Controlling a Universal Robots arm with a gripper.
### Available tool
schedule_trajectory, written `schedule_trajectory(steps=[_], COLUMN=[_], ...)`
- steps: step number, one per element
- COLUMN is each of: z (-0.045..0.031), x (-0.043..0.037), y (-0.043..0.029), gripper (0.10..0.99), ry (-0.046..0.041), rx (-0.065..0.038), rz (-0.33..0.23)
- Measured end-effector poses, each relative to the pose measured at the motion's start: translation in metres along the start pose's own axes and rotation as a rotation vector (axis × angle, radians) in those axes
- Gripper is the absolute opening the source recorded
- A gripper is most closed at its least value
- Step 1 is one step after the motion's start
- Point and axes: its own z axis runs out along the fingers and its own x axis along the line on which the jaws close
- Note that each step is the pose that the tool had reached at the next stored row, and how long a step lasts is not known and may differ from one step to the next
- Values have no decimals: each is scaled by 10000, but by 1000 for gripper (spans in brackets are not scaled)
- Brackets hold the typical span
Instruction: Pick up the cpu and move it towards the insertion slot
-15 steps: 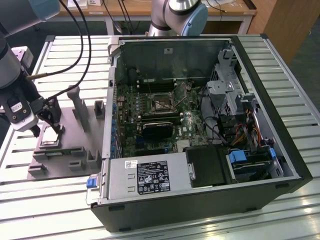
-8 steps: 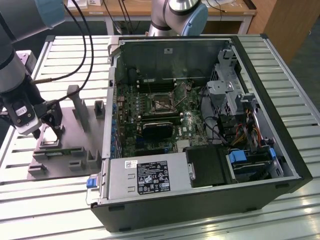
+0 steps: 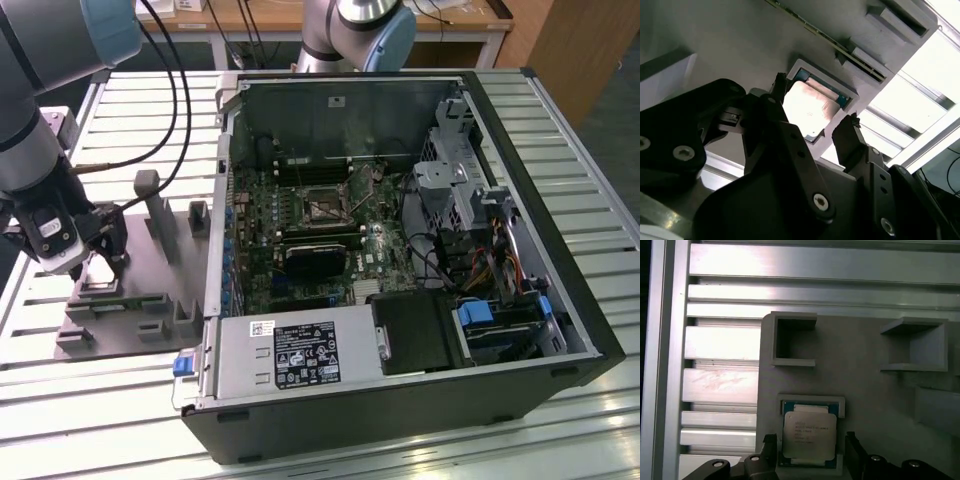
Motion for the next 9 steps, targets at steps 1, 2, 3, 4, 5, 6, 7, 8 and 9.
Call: schedule_trajectory(steps=[1, 2, 3, 4, 5, 6, 7, 8, 9], z=[1, 3, 11, 20, 29, 36, 41, 44, 47], x=[-1, -1, -1, -1, -2, -2, -2, -1, -2], y=[0, 0, -1, 1, 3, 5, 8, 12, 15], gripper=[647, 647, 647, 647, 647, 647, 647, 647, 647], ry=[-1, -10, -40, -95, -142, -175, -190, -197, -202], rx=[0, -1, 0, 0, 1, 2, 3, 3, 2], rz=[0, -1, -3, -4, -6, -7, -8, -8, -8])
